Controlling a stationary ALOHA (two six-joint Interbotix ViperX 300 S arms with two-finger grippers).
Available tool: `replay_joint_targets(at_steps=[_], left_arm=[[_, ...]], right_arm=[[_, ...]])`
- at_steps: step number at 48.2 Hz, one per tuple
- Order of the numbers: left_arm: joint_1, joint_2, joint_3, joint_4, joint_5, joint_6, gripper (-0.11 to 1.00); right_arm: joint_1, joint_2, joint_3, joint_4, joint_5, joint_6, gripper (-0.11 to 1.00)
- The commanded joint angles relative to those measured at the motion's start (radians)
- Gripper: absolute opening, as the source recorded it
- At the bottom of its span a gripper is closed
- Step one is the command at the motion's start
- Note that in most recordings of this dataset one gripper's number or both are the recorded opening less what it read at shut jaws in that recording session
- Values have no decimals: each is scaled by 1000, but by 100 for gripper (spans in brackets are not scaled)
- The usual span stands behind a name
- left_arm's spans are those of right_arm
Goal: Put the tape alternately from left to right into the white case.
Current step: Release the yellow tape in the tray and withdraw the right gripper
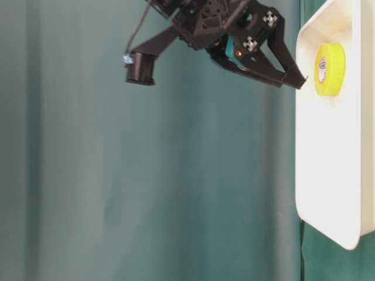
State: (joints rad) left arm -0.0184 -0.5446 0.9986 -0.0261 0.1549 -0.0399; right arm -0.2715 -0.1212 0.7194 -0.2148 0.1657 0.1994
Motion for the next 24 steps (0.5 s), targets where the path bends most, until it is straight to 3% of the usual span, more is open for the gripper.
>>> replay_joint_targets(at_steps=[1,24], left_arm=[[-3,-5,-9,-3,-5,-2,65],[-3,-5,-9,-3,-5,-2,65]], right_arm=[[40,-35,-6,-2,-8,3,77],[227,-48,0,-2,-5,3,77]])
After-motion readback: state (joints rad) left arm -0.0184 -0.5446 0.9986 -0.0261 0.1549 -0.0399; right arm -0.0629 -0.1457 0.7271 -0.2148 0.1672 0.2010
